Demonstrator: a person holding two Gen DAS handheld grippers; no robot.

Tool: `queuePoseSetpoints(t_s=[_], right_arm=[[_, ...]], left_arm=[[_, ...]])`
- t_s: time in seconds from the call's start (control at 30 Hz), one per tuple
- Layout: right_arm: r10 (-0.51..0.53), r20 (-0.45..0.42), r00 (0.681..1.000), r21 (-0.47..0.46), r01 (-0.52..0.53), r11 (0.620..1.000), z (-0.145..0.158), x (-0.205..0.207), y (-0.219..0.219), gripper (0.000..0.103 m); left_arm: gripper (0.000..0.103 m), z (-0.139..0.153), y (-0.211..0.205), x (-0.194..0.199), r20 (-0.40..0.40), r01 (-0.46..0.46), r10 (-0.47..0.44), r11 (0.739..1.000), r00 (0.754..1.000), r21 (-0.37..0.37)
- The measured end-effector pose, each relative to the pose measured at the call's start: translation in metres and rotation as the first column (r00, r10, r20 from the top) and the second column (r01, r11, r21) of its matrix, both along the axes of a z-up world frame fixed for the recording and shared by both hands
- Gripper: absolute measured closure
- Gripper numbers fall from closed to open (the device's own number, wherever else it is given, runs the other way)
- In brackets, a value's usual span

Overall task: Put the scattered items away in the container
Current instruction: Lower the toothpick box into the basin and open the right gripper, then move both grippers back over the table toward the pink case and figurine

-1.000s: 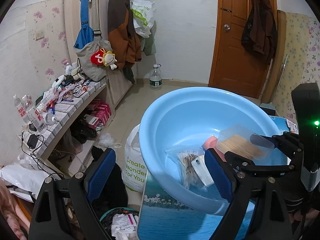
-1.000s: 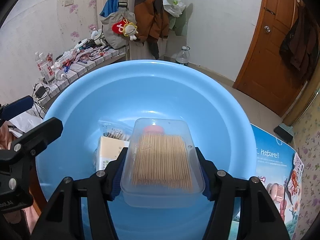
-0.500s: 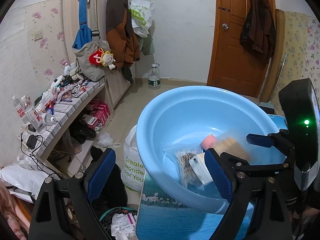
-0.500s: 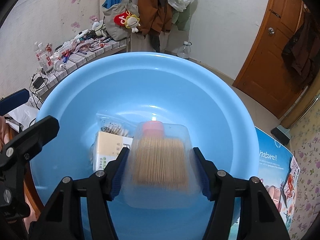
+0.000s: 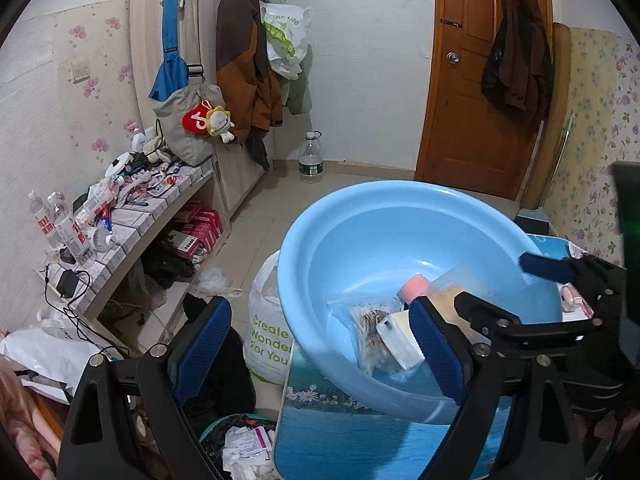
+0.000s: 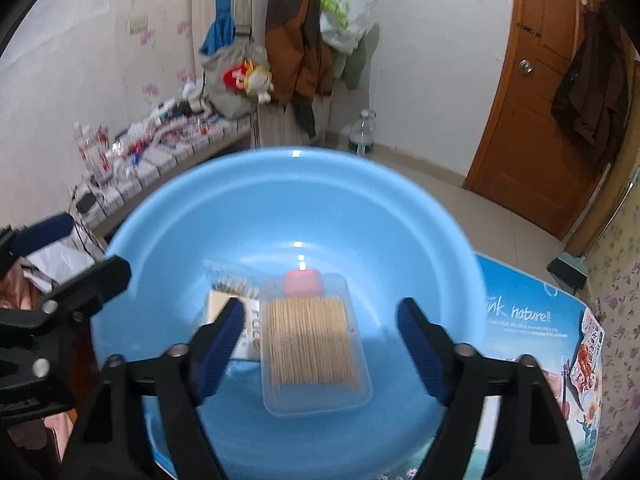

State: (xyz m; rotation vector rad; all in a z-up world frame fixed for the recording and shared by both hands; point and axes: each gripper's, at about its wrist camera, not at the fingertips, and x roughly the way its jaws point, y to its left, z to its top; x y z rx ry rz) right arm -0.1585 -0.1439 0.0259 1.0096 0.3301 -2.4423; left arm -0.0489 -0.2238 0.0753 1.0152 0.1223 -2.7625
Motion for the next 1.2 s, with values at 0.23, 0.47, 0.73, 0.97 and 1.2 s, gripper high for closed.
queuePoseSetpoints(t_s=[0.23, 0.47, 0.73, 0.97, 1.2], right_arm=[[-0.026, -0.036, 0.999, -0.043, 0.024, 0.999, 0.021, 0.006, 0.021, 0.013], [-0.067, -0.078, 0.995, -0.058, 0.062, 0.996, 0.036, 0.028, 0.056, 0.013], [-0.168, -0.071, 0.983, -0.070, 0.163, 0.984, 0.046, 0.047, 0.098, 0.013], [-0.201, -0.064, 0.977, -0.054, 0.198, 0.979, 0.040, 0.066, 0.128, 0.013], [-0.256, -0.049, 0.965, -0.072, 0.252, 0.965, 0.034, 0.077, 0.165, 0.013]], left_arm=[[0.003, 0.010, 0.014, 0.006, -0.011, 0.018, -0.018, 1.000, 1.000, -0.005], [0.000, 0.019, 0.032, 0.009, -0.022, 0.037, -0.037, 0.999, 0.999, -0.002], [0.000, 0.023, 0.055, 0.014, -0.027, 0.059, -0.059, 0.998, 0.998, -0.001], [0.000, 0.020, 0.077, 0.017, -0.022, 0.079, -0.079, 0.997, 0.997, 0.025], [0.000, 0.023, 0.098, 0.021, -0.019, 0.113, -0.113, 0.994, 0.993, 0.009]])
